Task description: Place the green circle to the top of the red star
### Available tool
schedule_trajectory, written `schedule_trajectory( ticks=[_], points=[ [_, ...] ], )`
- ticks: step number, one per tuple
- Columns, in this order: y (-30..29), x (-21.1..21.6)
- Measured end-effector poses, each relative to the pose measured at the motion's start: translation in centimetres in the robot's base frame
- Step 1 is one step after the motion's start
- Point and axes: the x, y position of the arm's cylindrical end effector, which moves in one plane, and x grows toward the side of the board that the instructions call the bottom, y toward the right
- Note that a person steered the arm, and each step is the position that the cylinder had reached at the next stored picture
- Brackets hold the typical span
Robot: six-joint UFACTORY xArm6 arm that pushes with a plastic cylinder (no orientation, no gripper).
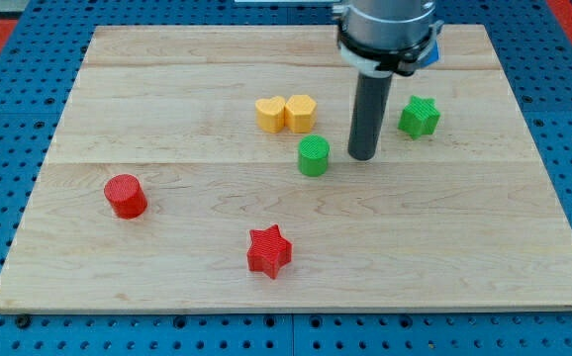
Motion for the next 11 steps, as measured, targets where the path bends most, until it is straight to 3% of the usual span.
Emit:
schedule_trajectory(
  ticks=[2,5,6,8,9,10,11],
  points=[
    [-11.3,4.2],
    [-18.2,2.6],
    [-19.4,8.4],
    [-14.7,5.6],
    [-13.1,9.7],
    [-13.0,8.1],
    [-3.6,5.6]
  ],
)
